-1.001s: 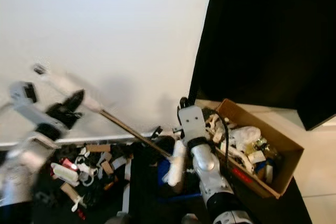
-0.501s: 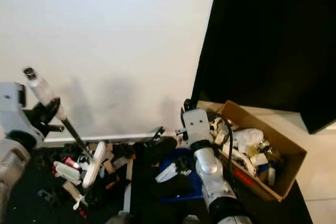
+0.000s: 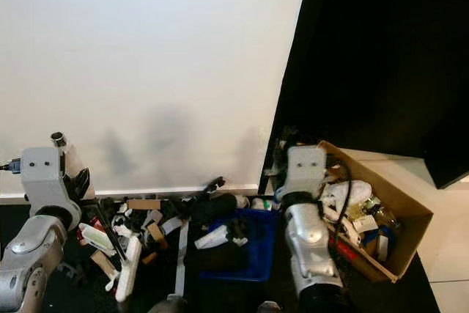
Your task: Sweep floor
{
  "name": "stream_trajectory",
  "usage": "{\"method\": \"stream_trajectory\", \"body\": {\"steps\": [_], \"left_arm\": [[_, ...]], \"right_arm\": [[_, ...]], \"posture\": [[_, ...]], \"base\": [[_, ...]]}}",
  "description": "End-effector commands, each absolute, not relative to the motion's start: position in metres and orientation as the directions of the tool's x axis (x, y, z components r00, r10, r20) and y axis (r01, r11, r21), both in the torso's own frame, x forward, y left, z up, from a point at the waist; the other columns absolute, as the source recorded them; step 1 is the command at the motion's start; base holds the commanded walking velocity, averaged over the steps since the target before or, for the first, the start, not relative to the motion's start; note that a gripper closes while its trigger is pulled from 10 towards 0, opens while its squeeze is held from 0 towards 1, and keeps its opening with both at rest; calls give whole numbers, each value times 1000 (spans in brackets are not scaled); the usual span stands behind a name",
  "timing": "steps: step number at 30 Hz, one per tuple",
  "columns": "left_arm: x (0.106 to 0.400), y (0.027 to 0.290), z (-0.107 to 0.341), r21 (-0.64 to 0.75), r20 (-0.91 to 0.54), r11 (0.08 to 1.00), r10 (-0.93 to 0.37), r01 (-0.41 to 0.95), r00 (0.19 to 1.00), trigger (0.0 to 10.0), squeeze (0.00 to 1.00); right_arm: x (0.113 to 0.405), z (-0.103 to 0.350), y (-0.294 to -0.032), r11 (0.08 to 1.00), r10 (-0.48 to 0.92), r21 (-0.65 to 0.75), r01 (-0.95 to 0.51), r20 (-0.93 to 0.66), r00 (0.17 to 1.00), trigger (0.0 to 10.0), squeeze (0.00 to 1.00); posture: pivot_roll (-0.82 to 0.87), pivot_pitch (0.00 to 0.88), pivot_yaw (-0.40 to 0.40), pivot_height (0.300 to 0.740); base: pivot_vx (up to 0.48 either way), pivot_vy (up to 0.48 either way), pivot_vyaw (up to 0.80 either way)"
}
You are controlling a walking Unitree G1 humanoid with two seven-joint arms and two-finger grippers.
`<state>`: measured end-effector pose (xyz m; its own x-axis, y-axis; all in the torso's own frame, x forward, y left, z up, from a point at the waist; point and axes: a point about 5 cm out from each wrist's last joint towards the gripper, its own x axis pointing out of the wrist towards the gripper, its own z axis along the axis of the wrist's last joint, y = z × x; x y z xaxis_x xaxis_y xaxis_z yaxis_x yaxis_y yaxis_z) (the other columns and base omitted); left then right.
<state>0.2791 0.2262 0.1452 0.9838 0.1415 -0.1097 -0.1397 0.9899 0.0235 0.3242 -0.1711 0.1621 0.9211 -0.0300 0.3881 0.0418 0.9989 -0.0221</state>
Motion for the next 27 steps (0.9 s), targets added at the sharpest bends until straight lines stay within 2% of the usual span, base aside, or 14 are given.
{"method": "stream_trajectory", "body": {"steps": [1, 10, 18, 27], "left_arm": [[281, 230, 142, 41, -106, 985, 171, -168, 979, 10000, 0], [298, 237, 158, 59, -43, 984, 174, -171, 984, 10000, 0], [309, 241, 160, 72, -30, 983, 174, -171, 984, 10000, 0], [318, 235, 159, 71, -35, 988, 140, -137, 990, 10000, 0]], "right_arm": [[317, 185, -180, 998, -66, 12, 68, 468, 881, 10000, 0], [299, 199, -188, 999, -19, -19, 32, 483, 876, 10000, 0], [271, 220, -202, 998, 10, 51, -39, 477, 879, 10000, 0], [249, 241, -235, 986, -57, 162, -24, 480, 875, 10000, 0]], "posture": [[72, 179, 112, 740], [58, 162, 115, 740], [21, 159, 128, 740], [0, 164, 140, 740]], "base": [[0, 0, 0], [0, 0, 0], [0, 0, 0], [0, 0, 0]]}}
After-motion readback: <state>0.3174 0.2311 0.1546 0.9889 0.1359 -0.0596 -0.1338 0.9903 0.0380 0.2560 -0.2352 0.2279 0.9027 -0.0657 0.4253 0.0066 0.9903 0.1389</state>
